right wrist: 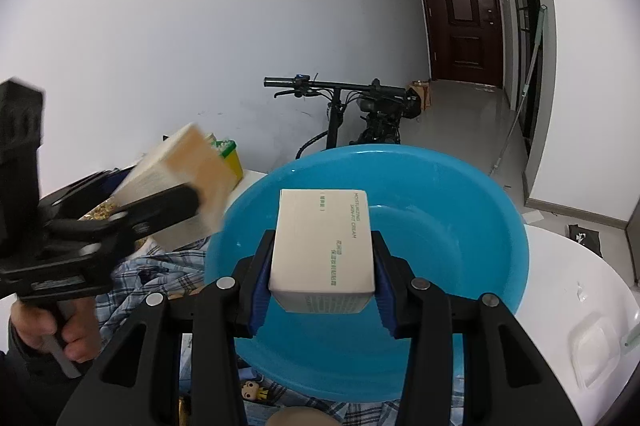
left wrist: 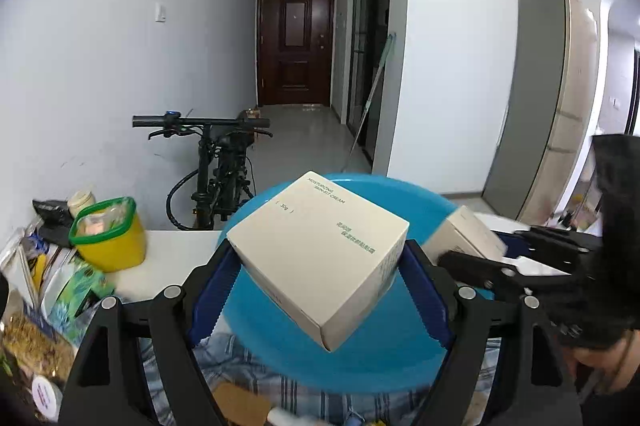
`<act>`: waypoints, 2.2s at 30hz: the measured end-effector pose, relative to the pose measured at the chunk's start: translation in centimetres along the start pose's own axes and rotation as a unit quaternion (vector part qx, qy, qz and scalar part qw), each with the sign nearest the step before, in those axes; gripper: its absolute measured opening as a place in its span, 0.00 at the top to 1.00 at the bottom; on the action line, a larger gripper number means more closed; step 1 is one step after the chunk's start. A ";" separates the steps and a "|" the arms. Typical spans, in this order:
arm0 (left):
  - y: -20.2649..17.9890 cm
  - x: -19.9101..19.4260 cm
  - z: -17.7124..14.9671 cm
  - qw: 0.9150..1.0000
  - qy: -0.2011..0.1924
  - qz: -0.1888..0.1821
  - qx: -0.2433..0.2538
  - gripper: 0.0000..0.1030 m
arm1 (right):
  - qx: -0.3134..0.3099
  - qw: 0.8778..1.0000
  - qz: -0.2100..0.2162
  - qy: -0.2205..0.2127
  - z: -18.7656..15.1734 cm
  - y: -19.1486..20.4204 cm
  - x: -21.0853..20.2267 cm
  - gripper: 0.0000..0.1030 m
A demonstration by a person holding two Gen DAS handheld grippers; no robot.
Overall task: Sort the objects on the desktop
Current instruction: 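Carry both held boxes over the blue basin with the right and left tools, then lower the beige box into the blue basin and open the left tool, then lower the white box into the basin and open the right tool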
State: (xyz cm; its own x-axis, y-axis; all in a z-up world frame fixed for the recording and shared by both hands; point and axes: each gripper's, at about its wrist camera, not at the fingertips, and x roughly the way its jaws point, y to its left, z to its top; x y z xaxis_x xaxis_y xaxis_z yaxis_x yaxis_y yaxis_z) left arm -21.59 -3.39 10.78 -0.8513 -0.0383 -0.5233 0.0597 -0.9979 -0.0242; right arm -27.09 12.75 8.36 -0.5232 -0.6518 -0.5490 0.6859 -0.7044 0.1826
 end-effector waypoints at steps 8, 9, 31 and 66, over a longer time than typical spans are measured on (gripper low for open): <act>-0.6 4.6 -2.3 0.998 0.044 0.007 0.033 0.20 | 0.009 1.000 -0.013 0.017 -0.7 -0.9 1.4 0.58; -0.5 4.7 -2.5 0.998 0.045 0.006 0.032 0.20 | 0.009 1.000 -0.013 0.020 -0.8 -1.0 1.6 0.58; 0.4 5.2 -2.8 0.998 0.057 0.014 0.020 0.20 | 0.021 1.000 0.003 0.015 -0.9 -1.4 1.5 0.58; 1.6 4.7 -2.0 0.996 0.077 0.029 -0.018 0.00 | 0.013 1.000 -0.013 0.014 -0.6 -1.2 1.2 0.58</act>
State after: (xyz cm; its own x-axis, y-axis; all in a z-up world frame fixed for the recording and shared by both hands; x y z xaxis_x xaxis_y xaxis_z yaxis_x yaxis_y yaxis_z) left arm -24.46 -5.07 6.56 -0.7563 -0.0853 -0.6487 0.1274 -0.9917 -0.0181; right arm -28.24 12.95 7.01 -0.5262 -0.6248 -0.5768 0.6584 -0.7286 0.1885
